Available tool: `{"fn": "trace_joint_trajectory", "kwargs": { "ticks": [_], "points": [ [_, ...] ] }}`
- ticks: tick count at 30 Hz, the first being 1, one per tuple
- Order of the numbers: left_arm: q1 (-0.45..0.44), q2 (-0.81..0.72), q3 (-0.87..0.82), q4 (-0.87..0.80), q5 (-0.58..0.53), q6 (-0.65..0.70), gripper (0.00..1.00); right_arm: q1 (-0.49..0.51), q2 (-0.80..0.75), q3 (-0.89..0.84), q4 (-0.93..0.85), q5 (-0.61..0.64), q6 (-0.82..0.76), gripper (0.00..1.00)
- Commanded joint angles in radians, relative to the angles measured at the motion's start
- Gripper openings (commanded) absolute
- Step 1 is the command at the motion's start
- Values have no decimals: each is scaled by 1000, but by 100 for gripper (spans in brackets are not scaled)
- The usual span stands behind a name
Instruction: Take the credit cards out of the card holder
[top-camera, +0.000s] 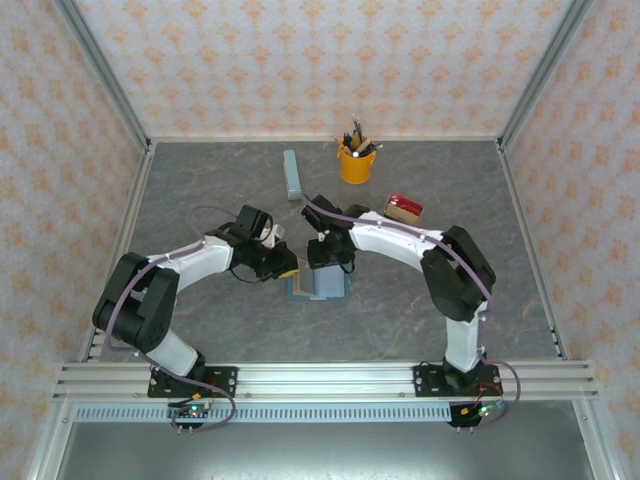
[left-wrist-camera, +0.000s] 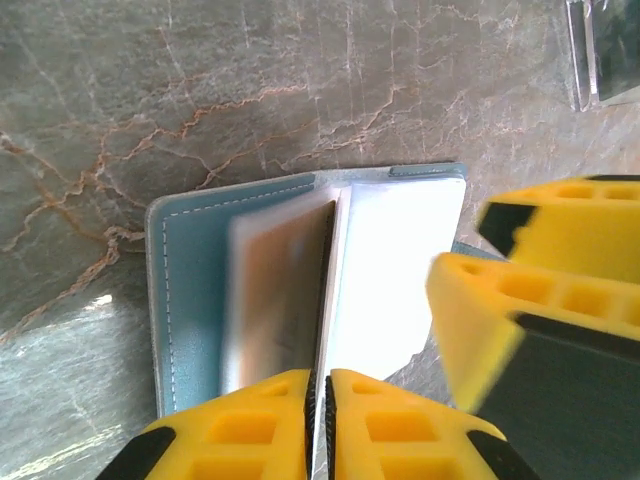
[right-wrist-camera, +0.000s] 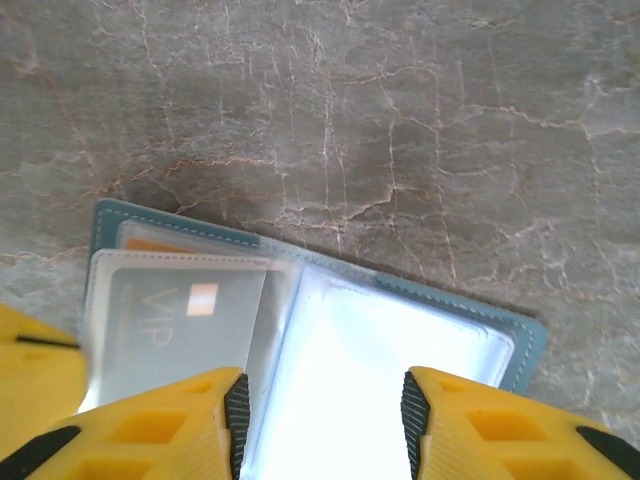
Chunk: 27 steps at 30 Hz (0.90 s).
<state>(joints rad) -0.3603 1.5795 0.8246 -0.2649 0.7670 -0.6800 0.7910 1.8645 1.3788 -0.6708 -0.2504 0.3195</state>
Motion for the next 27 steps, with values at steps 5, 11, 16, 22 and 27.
{"fn": "trace_joint_trajectory", "kwargs": {
  "ticks": [5,11,16,22,27],
  "points": [
    [-7,16,21,6,0,12,15,8,-9,-94,41,-62,67,46],
    [-17,16,19,51,58,-14,18,8,-50,-134,86,-49,103,43],
    [-61,12,31,87,66,-52,23,8,-162,-182,115,67,145,43],
    [-121,16,64,121,52,-94,29,5,-307,-265,138,252,226,47],
    [-148,63,95,122,28,-118,32,2,-418,-352,210,315,257,50]
  ]
}}
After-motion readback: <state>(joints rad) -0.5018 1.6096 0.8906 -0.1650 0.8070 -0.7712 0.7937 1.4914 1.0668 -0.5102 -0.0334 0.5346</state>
